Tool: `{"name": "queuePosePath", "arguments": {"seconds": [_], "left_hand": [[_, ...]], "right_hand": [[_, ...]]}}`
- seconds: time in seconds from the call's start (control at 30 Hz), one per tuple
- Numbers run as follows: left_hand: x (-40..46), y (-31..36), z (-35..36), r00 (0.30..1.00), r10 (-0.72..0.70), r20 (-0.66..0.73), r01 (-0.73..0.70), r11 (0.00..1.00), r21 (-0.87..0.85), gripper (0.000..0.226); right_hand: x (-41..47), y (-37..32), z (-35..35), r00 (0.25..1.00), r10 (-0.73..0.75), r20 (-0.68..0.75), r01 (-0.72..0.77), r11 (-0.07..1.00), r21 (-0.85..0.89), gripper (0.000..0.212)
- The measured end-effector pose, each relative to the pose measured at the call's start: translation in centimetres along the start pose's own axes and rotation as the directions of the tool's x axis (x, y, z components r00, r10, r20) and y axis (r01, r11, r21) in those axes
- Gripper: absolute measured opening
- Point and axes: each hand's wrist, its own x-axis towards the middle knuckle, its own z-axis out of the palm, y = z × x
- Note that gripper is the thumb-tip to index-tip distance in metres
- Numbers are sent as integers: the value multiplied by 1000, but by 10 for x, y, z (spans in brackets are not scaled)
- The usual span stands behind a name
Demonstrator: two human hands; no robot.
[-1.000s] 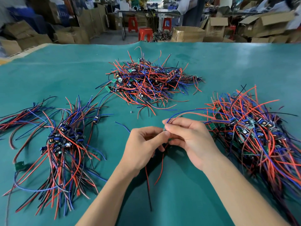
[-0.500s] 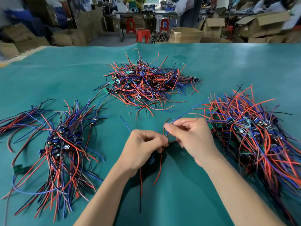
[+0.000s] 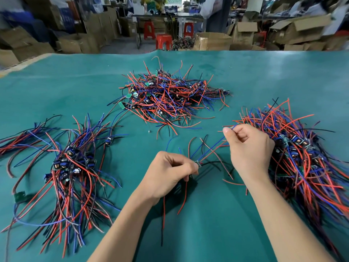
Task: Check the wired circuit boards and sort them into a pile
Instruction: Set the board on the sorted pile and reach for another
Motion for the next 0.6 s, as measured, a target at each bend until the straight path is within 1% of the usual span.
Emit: {"name": "queuePosePath", "arguments": {"seconds": [0.03,0.1,0.13,0.2,0.23,0.27,0.3,0.33,0.37,0.4,0.43,0.47,0.5,0.53,0.57,0.6], "left_hand": [[0,0,0,1000,4,2,-4,1000,3,20],[0,-1,0,1000,17,3,-17,1000,-1,21],[-1,-1,-1,1000,24,-1,-24,1000,-14,21],[-1,0,-3,999,17,-35,-20,996,-84,19],[-1,-1,-4,998,-4,-60,-4,991,-133,20],[1,-1,-5,996,-25,-87,9,983,-181,20],[2,-3,-6,993,-39,-110,14,976,-218,21],[3,-5,-6,990,-45,-130,13,970,-244,21],[4,-7,-6,988,-49,-149,9,966,-259,21],[5,-8,-4,985,-53,-164,8,964,-268,22],[6,-8,-3,984,-53,-172,5,962,-272,22],[6,-8,-2,984,-48,-171,-1,962,-275,21],[6,-8,-2,986,-40,-162,-6,962,-272,22],[6,-8,-2,988,-33,-148,-7,966,-258,23],[6,-7,-3,991,-29,-133,-3,971,-237,25],[6,-8,-3,992,-30,-123,2,975,-220,27]], "right_hand": [[0,0,0,999,2,-34,-1,1000,12,17],[-2,-1,0,994,53,-92,-49,998,48,20],[-2,-2,1,989,92,-117,-80,991,106,22],[0,-5,0,968,181,-173,-114,935,336,21],[2,-7,-3,956,214,-203,-114,903,415,18],[4,-7,-6,951,199,-236,-87,907,412,12],[4,-6,-7,956,145,-254,-53,941,334,10],[3,-5,-7,970,75,-231,-24,976,215,20],[0,-5,-5,988,13,-152,3,995,101,35],[-5,-7,-2,999,-28,-31,29,999,36,48],[-11,-10,2,992,-44,122,40,999,36,58],[-19,-17,7,958,-48,283,21,995,97,60],[-28,-24,12,910,-57,410,-18,984,177,53],[-35,-28,16,870,-87,486,-36,970,239,42],[-40,-31,20,849,-132,512,-15,962,273,32],[-42,-31,22,845,-176,506,27,957,288,25]]}}
